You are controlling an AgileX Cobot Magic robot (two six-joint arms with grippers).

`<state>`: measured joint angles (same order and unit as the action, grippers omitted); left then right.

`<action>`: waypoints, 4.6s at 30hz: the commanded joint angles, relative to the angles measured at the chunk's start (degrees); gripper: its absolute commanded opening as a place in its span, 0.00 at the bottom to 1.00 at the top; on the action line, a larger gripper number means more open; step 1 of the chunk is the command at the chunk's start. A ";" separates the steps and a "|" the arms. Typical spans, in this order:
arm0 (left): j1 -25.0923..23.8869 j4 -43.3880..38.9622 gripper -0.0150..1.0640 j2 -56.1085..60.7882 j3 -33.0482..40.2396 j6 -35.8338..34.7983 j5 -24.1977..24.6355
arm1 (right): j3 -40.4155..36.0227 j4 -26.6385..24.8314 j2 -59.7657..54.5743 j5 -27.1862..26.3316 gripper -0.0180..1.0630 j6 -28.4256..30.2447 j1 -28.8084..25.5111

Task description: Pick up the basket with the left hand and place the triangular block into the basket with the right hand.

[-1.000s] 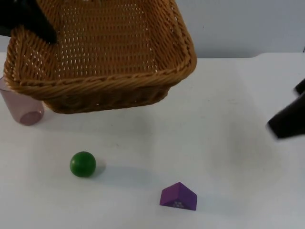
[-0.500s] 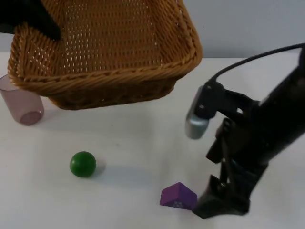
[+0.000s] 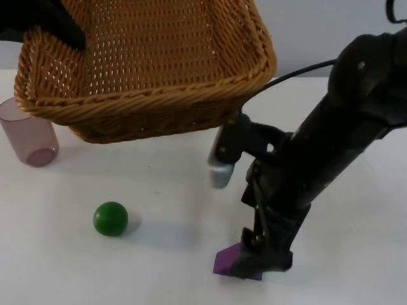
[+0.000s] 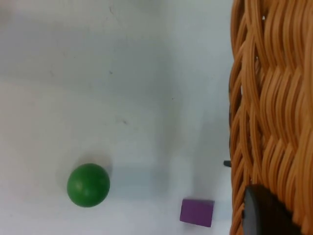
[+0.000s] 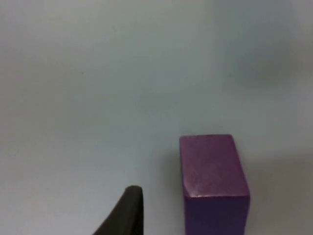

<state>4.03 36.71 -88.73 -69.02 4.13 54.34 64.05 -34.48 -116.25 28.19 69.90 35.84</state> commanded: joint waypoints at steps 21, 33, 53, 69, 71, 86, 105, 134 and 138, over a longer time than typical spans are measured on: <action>-0.01 3.29 0.01 0.79 0.03 0.27 0.43 | 0.42 2.91 -3.43 -1.51 0.98 0.47 2.10; -0.01 3.40 0.01 0.79 0.03 0.27 0.54 | 0.42 2.20 -3.43 -2.36 0.98 1.31 2.10; -0.01 4.78 0.01 0.79 0.03 0.27 0.31 | 0.42 -0.37 -3.43 -1.86 0.70 1.48 2.15; -0.01 4.84 0.01 0.79 0.03 0.27 0.20 | 0.42 -0.53 -3.43 -3.82 0.21 1.08 4.20; -0.01 4.84 0.01 0.79 0.03 0.27 0.20 | 0.42 -0.53 -3.43 -4.12 0.21 -0.56 4.20; -0.01 4.60 0.01 0.79 0.03 0.27 0.20 | 0.29 6.64 -2.94 -7.44 0.02 -30.03 2.67; 2.34 3.91 0.01 -0.65 0.03 0.27 0.83 | -1.79 56.56 13.94 -3.72 0.02 -81.04 -15.53; 15.96 4.69 0.01 -12.42 0.12 -2.06 -8.19 | 7.21 59.44 35.04 2.74 0.02 -88.54 1.32; 15.96 4.68 0.01 -12.42 0.12 -1.39 -8.19 | 9.20 57.20 29.89 2.79 0.02 -88.54 2.19</action>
<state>19.70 39.15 -101.63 -68.74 2.55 46.67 72.54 23.49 -84.61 30.73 -18.36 37.65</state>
